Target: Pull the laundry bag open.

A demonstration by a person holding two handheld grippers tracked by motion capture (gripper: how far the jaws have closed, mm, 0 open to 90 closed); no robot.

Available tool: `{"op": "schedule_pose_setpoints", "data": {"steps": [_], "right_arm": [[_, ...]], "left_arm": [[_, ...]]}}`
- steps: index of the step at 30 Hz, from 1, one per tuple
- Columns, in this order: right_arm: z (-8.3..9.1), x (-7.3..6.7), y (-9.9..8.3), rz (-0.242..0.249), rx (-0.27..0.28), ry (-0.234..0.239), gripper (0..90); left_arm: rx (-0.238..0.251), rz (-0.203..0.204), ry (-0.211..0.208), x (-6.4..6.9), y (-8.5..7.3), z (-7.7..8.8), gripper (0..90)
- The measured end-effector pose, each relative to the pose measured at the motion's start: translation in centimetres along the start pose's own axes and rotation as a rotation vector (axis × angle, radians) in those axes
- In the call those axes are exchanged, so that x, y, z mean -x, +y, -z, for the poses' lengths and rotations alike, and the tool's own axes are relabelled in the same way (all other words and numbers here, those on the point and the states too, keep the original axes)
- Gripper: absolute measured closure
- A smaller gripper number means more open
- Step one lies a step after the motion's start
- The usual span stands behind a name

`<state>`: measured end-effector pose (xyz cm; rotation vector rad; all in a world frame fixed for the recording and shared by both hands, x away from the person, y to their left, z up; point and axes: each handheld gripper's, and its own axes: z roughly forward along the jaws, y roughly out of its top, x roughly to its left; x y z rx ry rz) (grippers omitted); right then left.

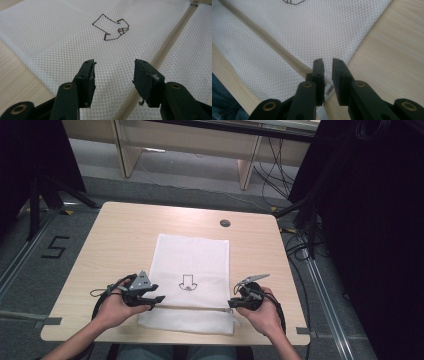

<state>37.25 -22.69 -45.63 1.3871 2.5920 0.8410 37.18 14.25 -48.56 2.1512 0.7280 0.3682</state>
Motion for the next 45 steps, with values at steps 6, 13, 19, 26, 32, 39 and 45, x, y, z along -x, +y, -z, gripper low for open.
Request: {"op": "schedule_pose_setpoints", "data": {"steps": [6, 13, 19, 26, 32, 39, 45], "right_arm": [[0.3, -0.4, -0.3, 0.006, -0.046, 0.002, 90.0], [0.0, -0.4, -0.5, 0.010, -0.071, 0.015, 89.7], [-0.2, 0.7, -0.4, -0.071, -0.047, 0.016, 78.0], [-0.6, 0.9, -0.4, -0.107, -0.044, 0.037, 71.1], [-0.6, 0.8, -0.4, -0.140, -0.044, 0.037, 67.6], [-1.1, 0.5, -0.4, -0.164, -0.072, 0.047, 67.1], [-1.1, 0.6, -0.4, -0.149, -0.072, 0.043, 69.8]], "left_arm": [[-0.002, -0.001, 0.006, 0.1, -0.1, 0.2, 53.6], [0.000, -0.024, 0.005, 0.7, 0.3, 0.1, 53.6], [-0.009, -0.047, -0.025, 1.4, 0.6, -0.6, 53.4], [-0.020, -0.077, -0.044, 2.0, 0.9, -1.2, 53.3], [-0.029, -0.079, -0.075, 2.9, 1.0, -1.8, 53.6], [-0.040, -0.117, -0.128, 4.4, 1.7, -3.1, 54.1], [-0.057, -0.145, -0.153, 5.1, 1.8, -3.8, 54.1]]}}
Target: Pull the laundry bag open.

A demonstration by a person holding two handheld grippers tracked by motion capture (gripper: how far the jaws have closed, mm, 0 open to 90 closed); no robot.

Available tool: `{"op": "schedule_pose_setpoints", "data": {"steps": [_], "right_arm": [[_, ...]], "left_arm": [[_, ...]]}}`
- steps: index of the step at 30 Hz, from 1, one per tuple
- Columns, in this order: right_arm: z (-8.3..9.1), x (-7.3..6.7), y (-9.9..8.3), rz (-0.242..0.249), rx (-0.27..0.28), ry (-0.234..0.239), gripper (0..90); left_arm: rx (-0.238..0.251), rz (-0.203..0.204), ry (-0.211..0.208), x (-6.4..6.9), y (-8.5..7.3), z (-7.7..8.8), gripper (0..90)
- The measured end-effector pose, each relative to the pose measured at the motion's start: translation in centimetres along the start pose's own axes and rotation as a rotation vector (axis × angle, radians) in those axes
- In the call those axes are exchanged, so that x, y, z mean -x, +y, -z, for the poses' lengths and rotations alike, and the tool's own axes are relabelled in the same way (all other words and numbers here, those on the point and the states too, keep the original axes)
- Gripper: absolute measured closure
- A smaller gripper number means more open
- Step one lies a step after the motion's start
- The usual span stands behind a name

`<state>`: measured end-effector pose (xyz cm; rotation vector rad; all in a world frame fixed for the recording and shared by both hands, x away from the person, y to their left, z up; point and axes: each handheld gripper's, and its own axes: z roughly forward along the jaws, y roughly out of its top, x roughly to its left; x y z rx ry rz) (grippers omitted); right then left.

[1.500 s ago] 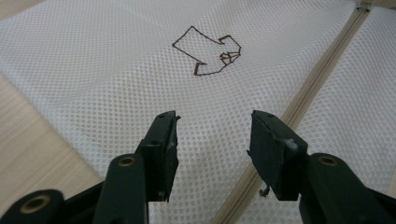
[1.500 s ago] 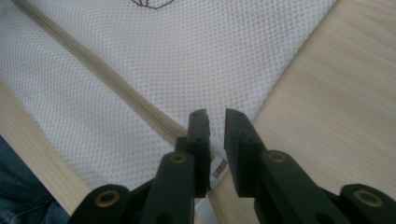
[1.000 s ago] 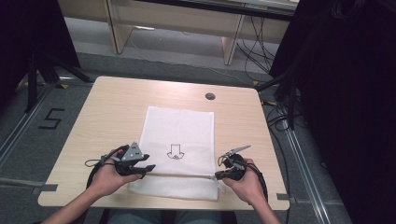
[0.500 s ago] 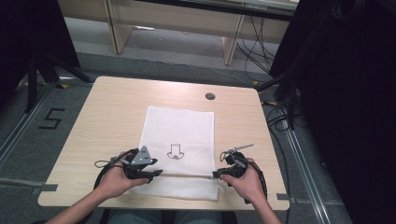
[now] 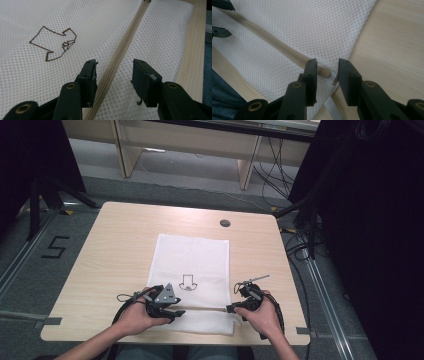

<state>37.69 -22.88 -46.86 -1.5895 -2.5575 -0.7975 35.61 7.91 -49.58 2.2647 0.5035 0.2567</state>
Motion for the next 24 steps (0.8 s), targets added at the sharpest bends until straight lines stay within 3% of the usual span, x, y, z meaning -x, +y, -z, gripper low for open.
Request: {"op": "schedule_pose_setpoints", "data": {"steps": [4, 10, 13, 21, 24], "right_arm": [[-0.1, -0.1, 0.0, 0.000, -0.009, -0.001, 72.2], [-0.5, -0.3, 0.1, 0.024, -0.033, 0.003, 76.1], [-0.4, -0.5, 0.2, 0.023, -0.043, 0.009, 83.0], [0.2, -1.3, 0.3, 0.019, -0.015, 0.020, 86.7], [0.3, -1.8, 0.5, 0.041, -0.012, 0.003, 86.1]], "left_arm": [[-0.007, -0.012, -0.006, 0.0, 0.0, -0.3, 54.2], [-0.033, 0.009, -0.023, 0.1, -0.4, -1.0, 54.6], [-0.039, 0.003, -0.029, 0.3, -0.3, -1.3, 54.7], [-0.047, -0.013, -0.018, 0.2, -0.3, -1.5, 55.2], [-0.048, -0.018, -0.022, 0.2, -0.4, -1.6, 55.4]]}}
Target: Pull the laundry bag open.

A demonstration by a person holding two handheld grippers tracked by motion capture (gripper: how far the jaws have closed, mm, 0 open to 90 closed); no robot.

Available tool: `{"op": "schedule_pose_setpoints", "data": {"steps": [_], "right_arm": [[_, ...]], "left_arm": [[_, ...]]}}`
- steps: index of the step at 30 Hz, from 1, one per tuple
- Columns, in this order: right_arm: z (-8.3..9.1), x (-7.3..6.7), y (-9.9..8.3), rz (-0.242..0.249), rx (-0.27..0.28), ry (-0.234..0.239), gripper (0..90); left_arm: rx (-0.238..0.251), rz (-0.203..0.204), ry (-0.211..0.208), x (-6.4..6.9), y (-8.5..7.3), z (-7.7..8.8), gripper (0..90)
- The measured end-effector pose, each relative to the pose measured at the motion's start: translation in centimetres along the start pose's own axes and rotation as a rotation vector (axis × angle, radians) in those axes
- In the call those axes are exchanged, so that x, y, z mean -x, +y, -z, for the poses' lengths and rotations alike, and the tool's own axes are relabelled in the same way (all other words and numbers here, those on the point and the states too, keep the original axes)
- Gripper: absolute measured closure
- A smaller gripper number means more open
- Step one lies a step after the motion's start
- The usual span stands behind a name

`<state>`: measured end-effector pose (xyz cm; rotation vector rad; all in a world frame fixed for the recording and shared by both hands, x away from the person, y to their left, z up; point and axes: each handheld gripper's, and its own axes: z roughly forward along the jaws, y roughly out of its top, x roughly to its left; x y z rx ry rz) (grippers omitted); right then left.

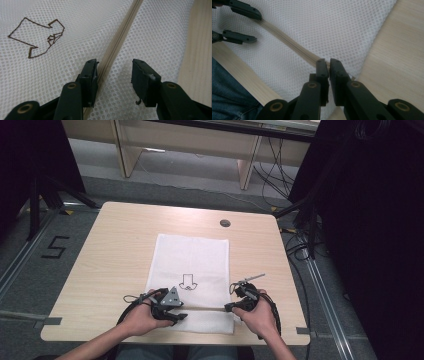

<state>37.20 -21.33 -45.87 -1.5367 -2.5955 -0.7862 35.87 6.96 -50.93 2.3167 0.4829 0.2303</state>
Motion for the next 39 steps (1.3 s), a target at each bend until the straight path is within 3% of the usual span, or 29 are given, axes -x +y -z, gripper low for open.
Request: {"op": "schedule_pose_setpoints", "data": {"steps": [7, 10, 12, 13, 16, 20, 24, 25, 31, 33, 34, 37, 39], "right_arm": [[-0.2, -1.3, 0.5, 0.044, 0.010, -0.023, 83.3], [-0.3, -2.3, 0.6, 0.002, 0.029, 0.066, 79.5], [-0.4, -2.3, 0.7, 0.056, 0.051, 0.098, 78.9], [-0.2, -2.3, 0.7, 0.039, 0.059, 0.112, 79.0], [0.6, -1.1, 0.8, 0.045, 0.091, 0.046, 86.7], [1.0, 0.8, 0.6, 0.012, 0.045, -0.030, 90.0], [-0.2, 1.6, 0.3, -0.014, -0.022, -0.034, 90.0], [-0.5, 1.6, 0.3, -0.016, -0.023, -0.030, 90.0], [-0.8, 1.3, 0.2, -0.003, -0.043, -0.028, 90.0], [-0.9, 1.2, 0.2, 0.001, -0.056, -0.027, 90.0], [-1.1, 1.3, 0.1, 0.028, -0.065, -0.026, 90.0], [-1.5, 1.1, 0.0, 0.006, -0.090, -0.029, 90.0], [-1.9, 1.1, -0.1, 0.034, -0.092, -0.034, 90.0]], "left_arm": [[0.003, 0.004, 0.000, 0.1, 0.0, 0.0, 55.8], [0.002, 0.001, 0.003, 0.1, 0.0, 0.0, 55.8], [-0.003, -0.007, 0.003, 0.1, 0.0, 0.0, 55.7], [-0.006, -0.012, 0.003, 0.1, 0.0, 0.1, 55.7], [0.007, -0.008, -0.003, 0.0, 0.2, 0.1, 55.6], [0.083, 0.050, -0.028, 0.0, 1.1, 0.0, 55.9], [0.109, 0.042, -0.057, 0.0, 2.6, -0.6, 57.6], [0.100, 0.019, -0.067, -0.1, 3.0, -0.7, 58.3], [0.128, 0.015, -0.097, 0.3, 4.6, -2.2, 60.6], [0.121, 0.009, -0.102, 0.3, 5.0, -2.6, 61.8], [0.115, 0.004, -0.099, 0.3, 5.1, -2.7, 62.4], [0.118, 0.016, -0.109, 0.5, 5.4, -3.3, 63.3], [0.117, 0.008, -0.114, 0.6, 5.7, -3.7, 63.4]]}}
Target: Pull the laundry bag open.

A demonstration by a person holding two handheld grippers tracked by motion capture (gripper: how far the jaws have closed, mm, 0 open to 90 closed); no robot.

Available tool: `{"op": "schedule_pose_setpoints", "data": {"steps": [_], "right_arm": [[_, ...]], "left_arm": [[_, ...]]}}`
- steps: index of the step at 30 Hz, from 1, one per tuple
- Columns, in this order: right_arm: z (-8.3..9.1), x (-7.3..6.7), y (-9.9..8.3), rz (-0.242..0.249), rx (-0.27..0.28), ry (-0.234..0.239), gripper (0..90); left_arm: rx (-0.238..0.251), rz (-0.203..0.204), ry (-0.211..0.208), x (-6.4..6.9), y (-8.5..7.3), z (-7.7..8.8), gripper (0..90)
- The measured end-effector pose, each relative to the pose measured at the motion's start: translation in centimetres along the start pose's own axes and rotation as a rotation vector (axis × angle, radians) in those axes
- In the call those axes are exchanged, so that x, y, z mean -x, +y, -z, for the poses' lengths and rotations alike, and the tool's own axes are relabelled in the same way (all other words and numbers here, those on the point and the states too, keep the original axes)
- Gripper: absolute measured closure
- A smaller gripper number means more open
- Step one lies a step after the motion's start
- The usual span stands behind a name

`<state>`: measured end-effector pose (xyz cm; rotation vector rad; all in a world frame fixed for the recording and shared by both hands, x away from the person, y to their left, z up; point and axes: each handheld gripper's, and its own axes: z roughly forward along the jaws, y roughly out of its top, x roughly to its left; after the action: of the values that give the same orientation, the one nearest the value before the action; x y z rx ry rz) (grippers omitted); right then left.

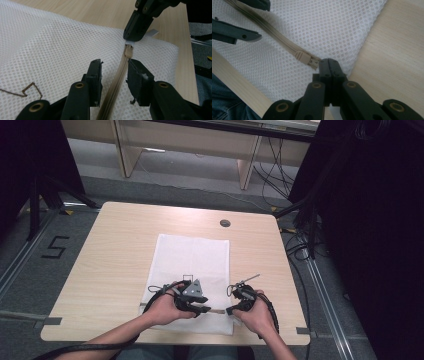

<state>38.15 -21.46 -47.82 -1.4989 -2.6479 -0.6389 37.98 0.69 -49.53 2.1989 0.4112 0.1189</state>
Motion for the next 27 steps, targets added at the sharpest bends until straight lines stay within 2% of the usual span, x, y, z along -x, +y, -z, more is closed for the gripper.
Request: {"op": "schedule_pose_setpoints", "data": {"steps": [5, 15, 18, 20, 21, 25, 27], "right_arm": [[-0.4, -0.3, 0.0, -0.012, -0.010, -0.024, 90.0], [-0.4, -0.2, -0.1, -0.019, -0.007, 0.006, 90.0], [-0.3, -0.3, -0.1, -0.014, -0.011, 0.001, 90.0], [-0.4, -0.4, -0.1, -0.021, -0.008, -0.014, 90.0], [-0.4, -0.4, -0.1, -0.007, -0.011, -0.013, 90.0], [-0.4, -0.3, -0.2, -0.005, -0.007, -0.008, 90.0], [-0.4, -0.4, -0.2, -0.025, -0.018, -0.012, 90.0]], "left_arm": [[-0.011, -0.005, -0.005, 0.2, 0.2, -0.6, 63.3], [-0.034, -0.036, -0.018, 0.3, 0.5, -1.6, 62.2], [-0.036, -0.023, -0.021, 0.4, 0.4, -1.9, 62.2], [-0.050, -0.042, -0.021, 0.2, 0.5, -2.1, 62.4], [-0.036, -0.027, -0.025, 0.3, 0.5, -2.2, 62.5], [-0.032, -0.028, -0.030, 0.1, 0.6, -2.5, 62.8], [-0.036, -0.024, -0.033, 0.1, 0.6, -2.5, 62.9]]}}
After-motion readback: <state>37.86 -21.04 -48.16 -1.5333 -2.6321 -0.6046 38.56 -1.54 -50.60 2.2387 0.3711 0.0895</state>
